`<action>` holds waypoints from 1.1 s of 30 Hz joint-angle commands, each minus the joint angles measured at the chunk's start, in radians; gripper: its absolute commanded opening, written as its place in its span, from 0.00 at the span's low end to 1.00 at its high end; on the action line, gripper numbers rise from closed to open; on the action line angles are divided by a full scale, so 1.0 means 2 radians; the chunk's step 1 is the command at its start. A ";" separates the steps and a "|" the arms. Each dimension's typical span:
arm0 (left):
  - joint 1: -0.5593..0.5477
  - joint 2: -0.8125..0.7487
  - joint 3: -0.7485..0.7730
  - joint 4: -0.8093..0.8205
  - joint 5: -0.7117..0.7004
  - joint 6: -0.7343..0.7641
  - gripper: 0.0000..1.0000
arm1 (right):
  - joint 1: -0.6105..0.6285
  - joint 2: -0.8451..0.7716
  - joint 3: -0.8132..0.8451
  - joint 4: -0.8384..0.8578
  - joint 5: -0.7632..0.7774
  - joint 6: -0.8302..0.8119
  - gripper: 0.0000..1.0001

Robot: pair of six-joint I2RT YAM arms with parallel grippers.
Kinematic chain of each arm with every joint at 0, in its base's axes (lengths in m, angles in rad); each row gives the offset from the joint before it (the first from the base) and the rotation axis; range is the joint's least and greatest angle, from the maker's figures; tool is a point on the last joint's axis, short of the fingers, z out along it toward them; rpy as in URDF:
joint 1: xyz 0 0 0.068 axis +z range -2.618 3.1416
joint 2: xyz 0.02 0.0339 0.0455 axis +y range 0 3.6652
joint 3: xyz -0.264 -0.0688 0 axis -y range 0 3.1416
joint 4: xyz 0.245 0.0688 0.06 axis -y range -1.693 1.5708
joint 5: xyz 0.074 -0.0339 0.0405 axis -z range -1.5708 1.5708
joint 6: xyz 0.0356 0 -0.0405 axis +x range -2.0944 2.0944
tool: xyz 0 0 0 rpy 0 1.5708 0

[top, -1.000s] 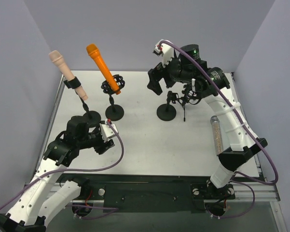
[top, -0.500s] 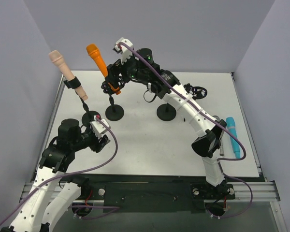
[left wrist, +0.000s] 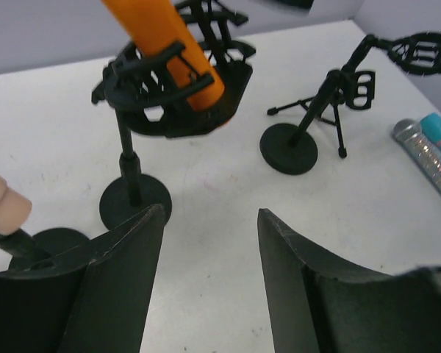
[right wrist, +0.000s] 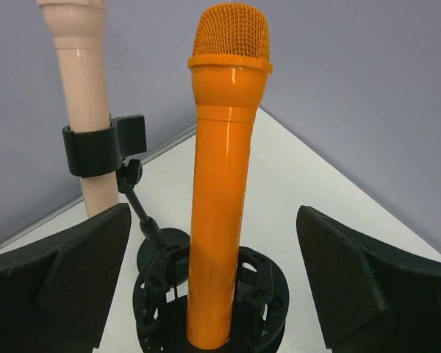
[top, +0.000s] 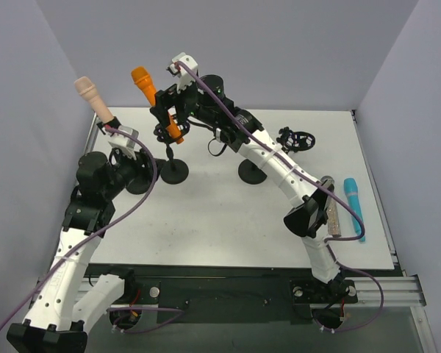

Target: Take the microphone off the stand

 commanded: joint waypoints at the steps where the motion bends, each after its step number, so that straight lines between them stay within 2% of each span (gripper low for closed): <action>1: 0.003 0.025 0.058 0.095 -0.005 -0.073 0.63 | 0.008 0.021 0.017 0.031 0.016 0.005 0.88; 7: 0.003 0.048 0.031 0.174 0.019 -0.056 0.63 | 0.014 0.042 0.026 0.035 0.031 0.002 0.78; 15: 0.002 0.075 -0.009 0.247 0.038 -0.033 0.63 | 0.017 0.049 0.023 0.061 0.048 0.022 0.54; 19: 0.003 0.088 -0.024 0.273 0.031 -0.024 0.62 | 0.018 0.056 0.030 0.071 0.054 0.031 0.31; 23: 0.003 0.100 -0.025 0.276 0.039 -0.019 0.62 | 0.019 0.059 0.037 0.083 0.063 0.043 0.00; 33: 0.002 0.098 -0.030 0.265 0.044 -0.015 0.60 | 0.031 0.028 0.093 0.167 0.092 0.084 0.00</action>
